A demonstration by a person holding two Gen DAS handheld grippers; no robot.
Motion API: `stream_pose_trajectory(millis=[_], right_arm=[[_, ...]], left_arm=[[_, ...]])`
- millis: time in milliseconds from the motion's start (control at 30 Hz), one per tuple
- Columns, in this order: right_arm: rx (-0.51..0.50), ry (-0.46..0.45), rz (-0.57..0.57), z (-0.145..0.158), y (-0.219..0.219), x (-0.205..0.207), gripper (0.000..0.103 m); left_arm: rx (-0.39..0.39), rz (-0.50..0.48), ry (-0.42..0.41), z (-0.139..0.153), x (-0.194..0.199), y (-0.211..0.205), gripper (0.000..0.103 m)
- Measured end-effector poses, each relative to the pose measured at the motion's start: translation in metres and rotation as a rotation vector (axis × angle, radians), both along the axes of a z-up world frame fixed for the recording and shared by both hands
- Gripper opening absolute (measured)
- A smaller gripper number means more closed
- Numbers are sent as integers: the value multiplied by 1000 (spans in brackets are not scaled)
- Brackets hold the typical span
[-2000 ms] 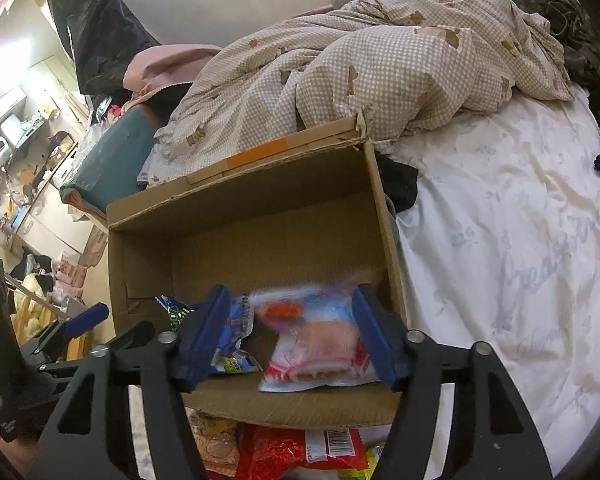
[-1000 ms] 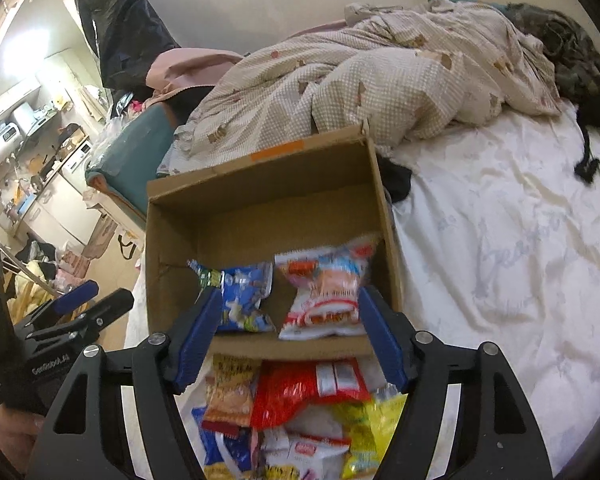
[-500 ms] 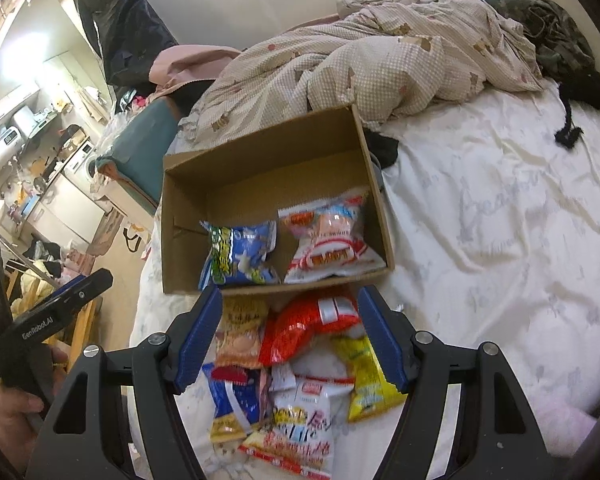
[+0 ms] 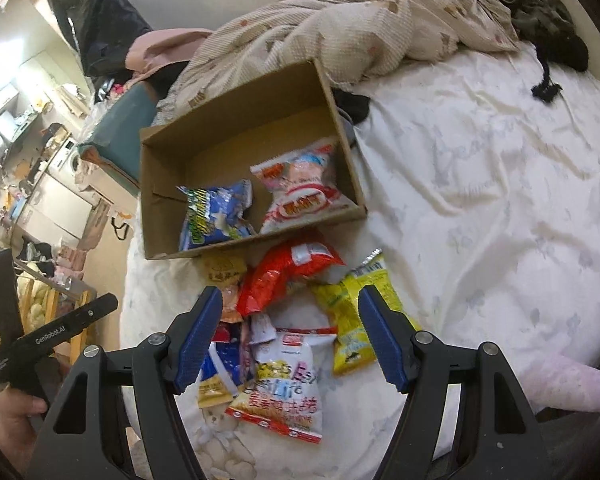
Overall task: Organize snacks
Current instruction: 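Grasp a blue snack bag with left tool while right tool grasps a pink packet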
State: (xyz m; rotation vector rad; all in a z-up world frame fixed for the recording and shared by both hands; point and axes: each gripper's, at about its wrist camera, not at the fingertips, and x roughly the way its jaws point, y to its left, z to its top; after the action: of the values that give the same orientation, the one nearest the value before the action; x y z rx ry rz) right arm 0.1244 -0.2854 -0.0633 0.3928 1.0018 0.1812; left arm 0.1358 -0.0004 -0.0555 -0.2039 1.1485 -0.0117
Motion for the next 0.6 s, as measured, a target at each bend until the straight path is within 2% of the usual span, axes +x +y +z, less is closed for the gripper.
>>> stream_pose_trajectory(millis=[167,200,267,433,600], right_arm=[[22,41,-26,-9,-6,4,73],[28,45,-30,-10,-7,5,73],[32,54,-31,-12,-5,8,73],[-31,66,-9,-16,3,13,73],[-59,72,-2,-18,4,14,73]], left_arm=[[-70,-14,138,-34,2,-9,89],[-71,-24,162,-41,2,-15,85],[-61,-63,202,-55,0,-31,80],[41,-218,238,-76,1,-78,80],[31,-229,291,-93,5,-93,80]])
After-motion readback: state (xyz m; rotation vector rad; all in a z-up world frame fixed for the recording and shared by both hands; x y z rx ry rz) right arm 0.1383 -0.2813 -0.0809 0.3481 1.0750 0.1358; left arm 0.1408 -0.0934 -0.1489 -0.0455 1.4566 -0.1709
